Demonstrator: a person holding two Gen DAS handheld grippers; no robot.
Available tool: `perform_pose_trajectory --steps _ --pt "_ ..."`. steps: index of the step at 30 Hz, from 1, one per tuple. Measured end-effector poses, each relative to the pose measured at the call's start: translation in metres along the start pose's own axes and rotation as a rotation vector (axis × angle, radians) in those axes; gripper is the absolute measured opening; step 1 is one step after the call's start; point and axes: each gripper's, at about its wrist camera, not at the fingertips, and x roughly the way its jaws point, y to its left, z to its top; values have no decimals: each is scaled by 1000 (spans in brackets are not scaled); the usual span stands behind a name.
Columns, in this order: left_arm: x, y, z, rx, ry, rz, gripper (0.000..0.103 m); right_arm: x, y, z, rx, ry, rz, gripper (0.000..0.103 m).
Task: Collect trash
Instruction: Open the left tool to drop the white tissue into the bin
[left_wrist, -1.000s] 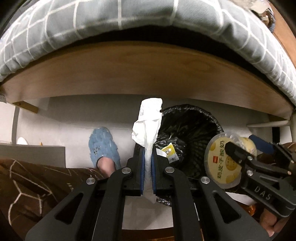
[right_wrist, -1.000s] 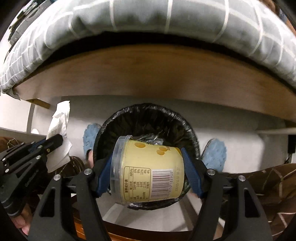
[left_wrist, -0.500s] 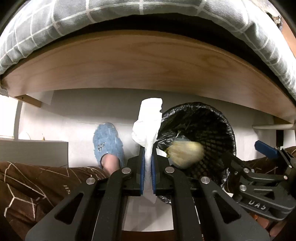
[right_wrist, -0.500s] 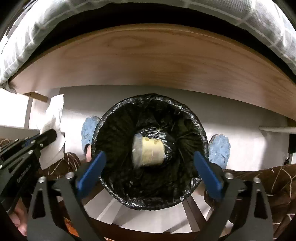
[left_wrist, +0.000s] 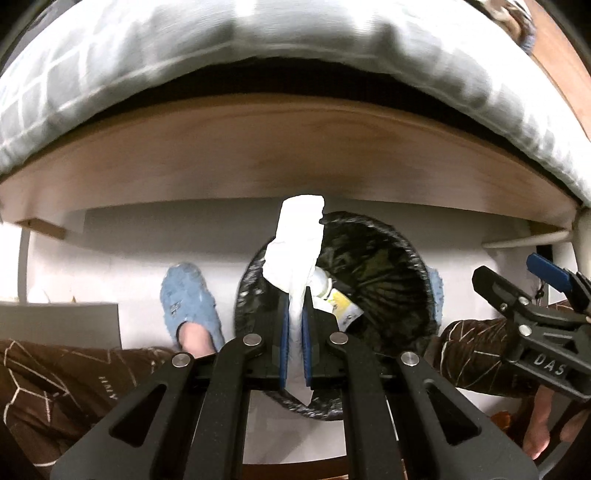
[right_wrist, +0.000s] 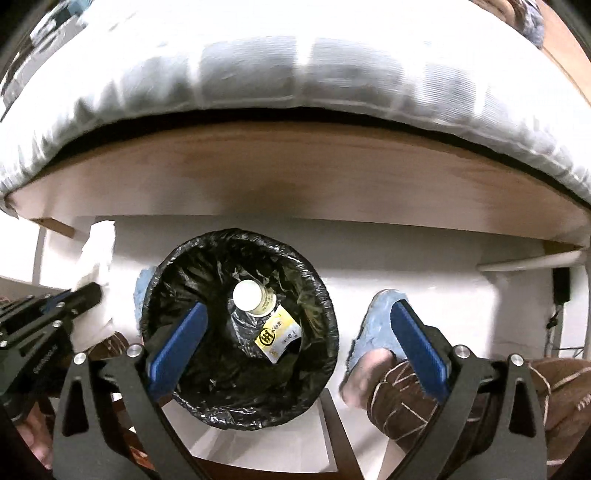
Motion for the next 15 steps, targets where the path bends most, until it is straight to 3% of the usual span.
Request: perform_pose_trajectory --steps 12,15 --pt "38 -66 -4 72 69 -45 5 -13 -63 1 33 -32 -50 95" --pt "42 -80 -7 88 56 -40 5 -9 -76 0 66 -14 7 95"
